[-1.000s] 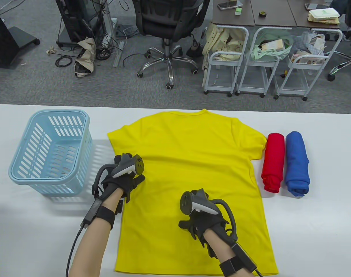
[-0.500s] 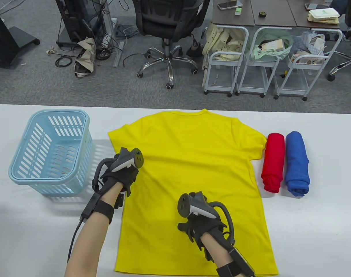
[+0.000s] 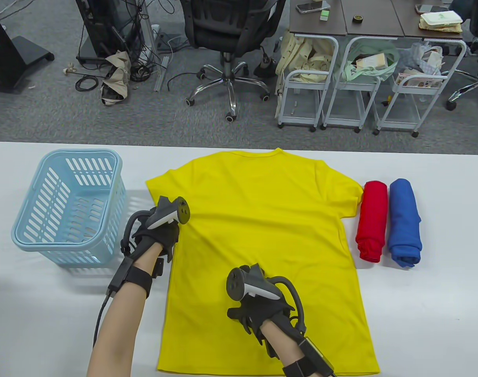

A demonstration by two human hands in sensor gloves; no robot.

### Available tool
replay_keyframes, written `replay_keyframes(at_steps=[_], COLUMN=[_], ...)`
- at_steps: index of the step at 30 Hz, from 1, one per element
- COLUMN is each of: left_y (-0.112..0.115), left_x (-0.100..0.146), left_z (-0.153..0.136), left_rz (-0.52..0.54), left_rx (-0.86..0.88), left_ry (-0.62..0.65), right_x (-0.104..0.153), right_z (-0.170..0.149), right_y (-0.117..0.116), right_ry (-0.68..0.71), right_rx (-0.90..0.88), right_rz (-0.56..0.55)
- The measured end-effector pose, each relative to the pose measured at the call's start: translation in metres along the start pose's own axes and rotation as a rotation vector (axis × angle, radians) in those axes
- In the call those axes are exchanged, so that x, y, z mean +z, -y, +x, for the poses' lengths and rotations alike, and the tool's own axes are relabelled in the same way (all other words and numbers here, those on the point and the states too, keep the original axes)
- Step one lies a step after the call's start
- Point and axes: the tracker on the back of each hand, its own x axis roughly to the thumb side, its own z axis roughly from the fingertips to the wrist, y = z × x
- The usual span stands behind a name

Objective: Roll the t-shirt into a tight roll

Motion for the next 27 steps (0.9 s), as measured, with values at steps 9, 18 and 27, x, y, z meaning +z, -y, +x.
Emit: replay_keyframes(at_steps=[9,18,27], left_y=[-0.007,-0.012,-0.016], left_x=[-0.006,-0.018,-0.023], left_z=[0.000,-0.004,0.000], left_rz=[0.159,0.173,0.273], left_rx=[0.083,0.065,0.077], left_ry=[-0.059,-0.032,-0.018], right_x=[0.013,0.008,0.009], right_z=[0.079,0.133,0.132], right_y=[0.010,-0.003,-0.001], right_ry=[0.303,0.425,0.439], right_rx=[0.082,0.231,0.236], right_rz=[-0.051,-0.036,-0.089])
